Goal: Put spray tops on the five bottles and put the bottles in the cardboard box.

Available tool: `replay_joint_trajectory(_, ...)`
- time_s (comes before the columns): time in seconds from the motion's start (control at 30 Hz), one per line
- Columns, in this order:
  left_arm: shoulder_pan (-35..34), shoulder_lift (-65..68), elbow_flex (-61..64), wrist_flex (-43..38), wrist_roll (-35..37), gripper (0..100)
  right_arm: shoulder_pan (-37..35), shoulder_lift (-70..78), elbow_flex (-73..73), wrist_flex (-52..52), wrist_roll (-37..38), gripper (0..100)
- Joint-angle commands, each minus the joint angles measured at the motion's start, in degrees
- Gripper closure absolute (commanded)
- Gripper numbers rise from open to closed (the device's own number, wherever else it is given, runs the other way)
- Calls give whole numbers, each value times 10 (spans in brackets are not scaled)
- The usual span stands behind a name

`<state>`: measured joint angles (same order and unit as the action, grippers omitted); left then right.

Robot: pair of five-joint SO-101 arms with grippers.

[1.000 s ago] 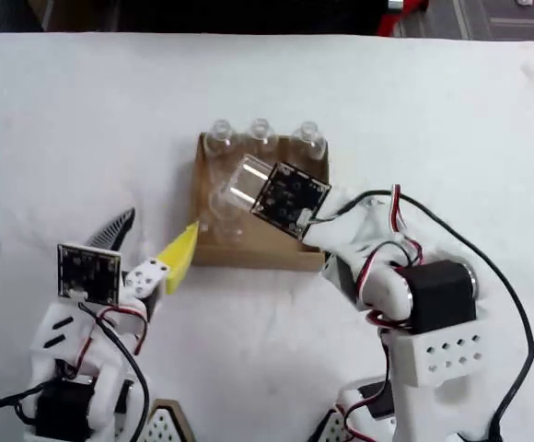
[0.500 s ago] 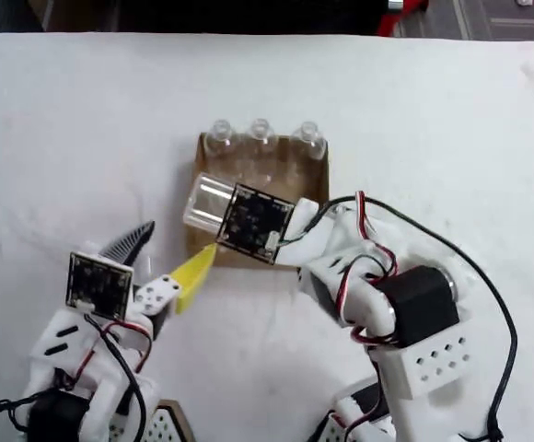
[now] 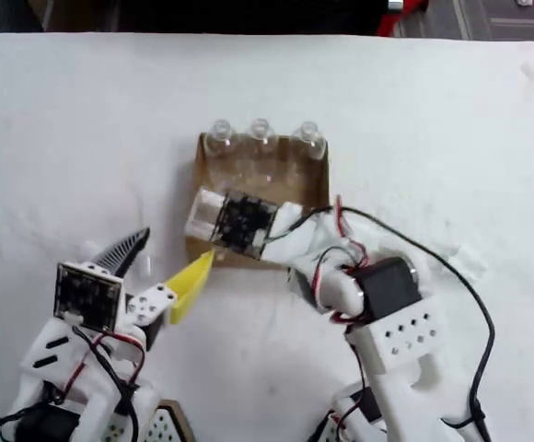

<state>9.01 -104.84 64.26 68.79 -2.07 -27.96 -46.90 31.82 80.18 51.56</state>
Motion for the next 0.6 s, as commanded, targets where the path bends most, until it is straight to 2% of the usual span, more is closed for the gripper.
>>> replay_joint_trajectory(0.0,2,5,-23,-1,53,663,-43,-10,-4,17,-4,981)
replay_joint_trajectory(0.13,1,5,-4,-9,55,643,-73,-13,-11,29,-5,981)
replay_joint_trajectory(0.33,1,5,47,-53,55,642,-75,-66,-26,40,-5,981)
replay_joint_trajectory(0.57,1,5,55,-55,55,642,-73,-115,-61,63,-5,981)
